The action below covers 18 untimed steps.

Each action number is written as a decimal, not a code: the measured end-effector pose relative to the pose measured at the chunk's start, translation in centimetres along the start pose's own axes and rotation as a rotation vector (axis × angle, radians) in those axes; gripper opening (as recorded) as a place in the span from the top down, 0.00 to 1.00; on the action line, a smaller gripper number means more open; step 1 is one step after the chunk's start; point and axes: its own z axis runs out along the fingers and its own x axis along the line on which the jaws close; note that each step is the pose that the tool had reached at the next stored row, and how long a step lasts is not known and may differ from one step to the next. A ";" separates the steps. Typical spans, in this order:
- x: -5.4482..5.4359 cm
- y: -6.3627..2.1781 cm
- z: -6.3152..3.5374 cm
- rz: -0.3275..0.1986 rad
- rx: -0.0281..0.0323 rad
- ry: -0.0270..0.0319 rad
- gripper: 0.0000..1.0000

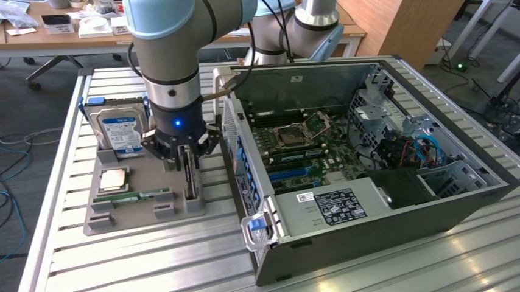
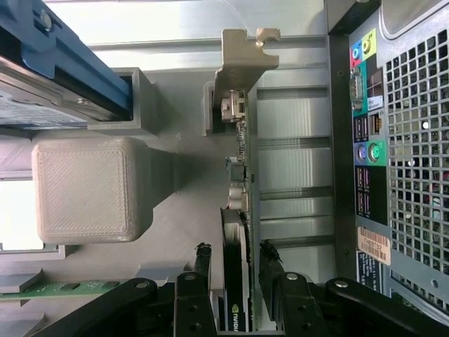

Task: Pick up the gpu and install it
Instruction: 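Pick up the gpu and move the gpu toward the slot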

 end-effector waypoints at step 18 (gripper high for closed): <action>0.0 0.00 0.08 0.000 -0.0009 -0.0001 0.59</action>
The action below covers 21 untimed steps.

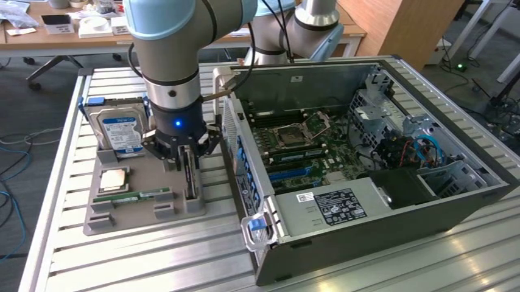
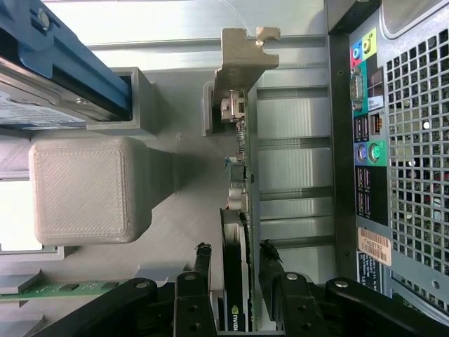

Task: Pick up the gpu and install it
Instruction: 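Pick up the gpu and move the gpu toward the slot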

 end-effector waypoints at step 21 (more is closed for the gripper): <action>0.0 0.00 0.01 0.000 -0.0002 -0.0001 0.67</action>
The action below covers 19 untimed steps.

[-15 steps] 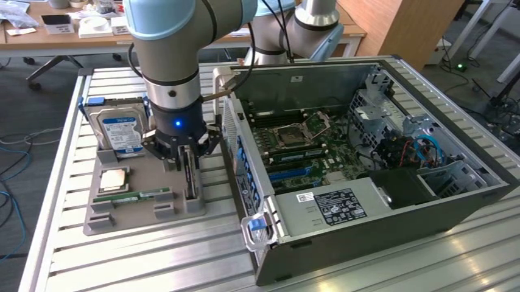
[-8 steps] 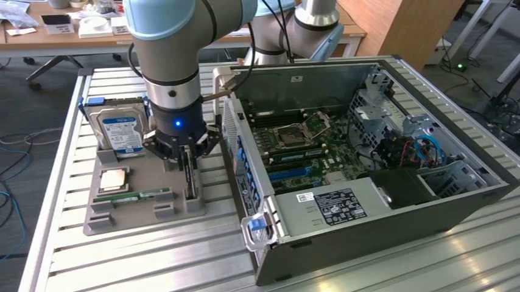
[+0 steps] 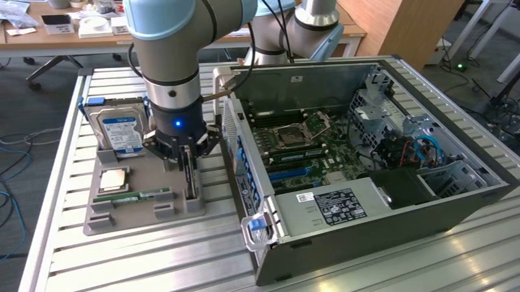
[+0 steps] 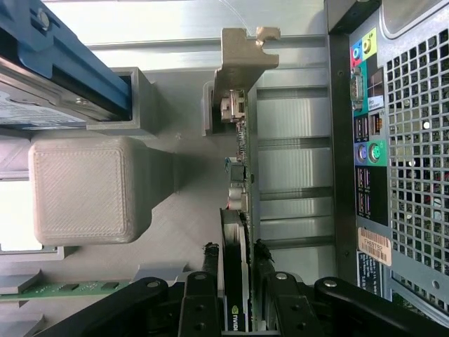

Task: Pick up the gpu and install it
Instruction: 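Pick up the gpu and move the gpu toward the slot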

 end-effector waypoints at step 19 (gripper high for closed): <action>-0.1 -0.04 -0.01 0.000 0.0002 0.0001 0.74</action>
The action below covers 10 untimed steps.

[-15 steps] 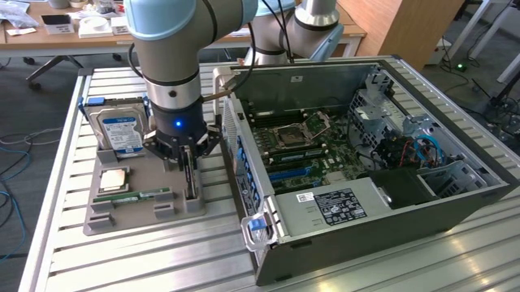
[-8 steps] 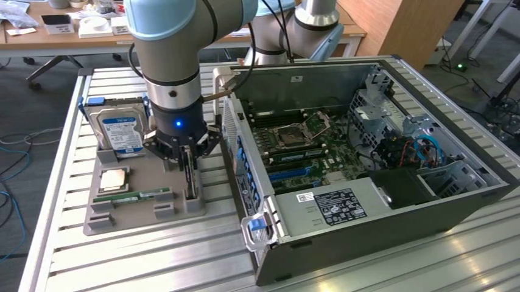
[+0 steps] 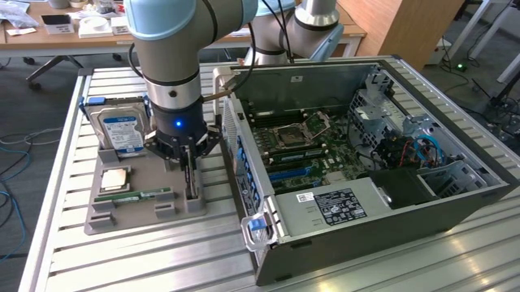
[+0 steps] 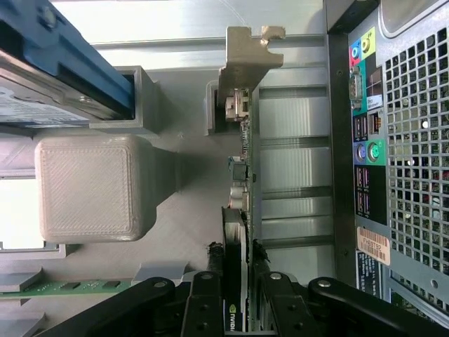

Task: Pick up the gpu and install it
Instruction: 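Pick up the gpu and move the gpu toward the slot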

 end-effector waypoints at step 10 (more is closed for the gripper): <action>0.0 0.00 0.01 0.000 -0.0001 0.0000 0.74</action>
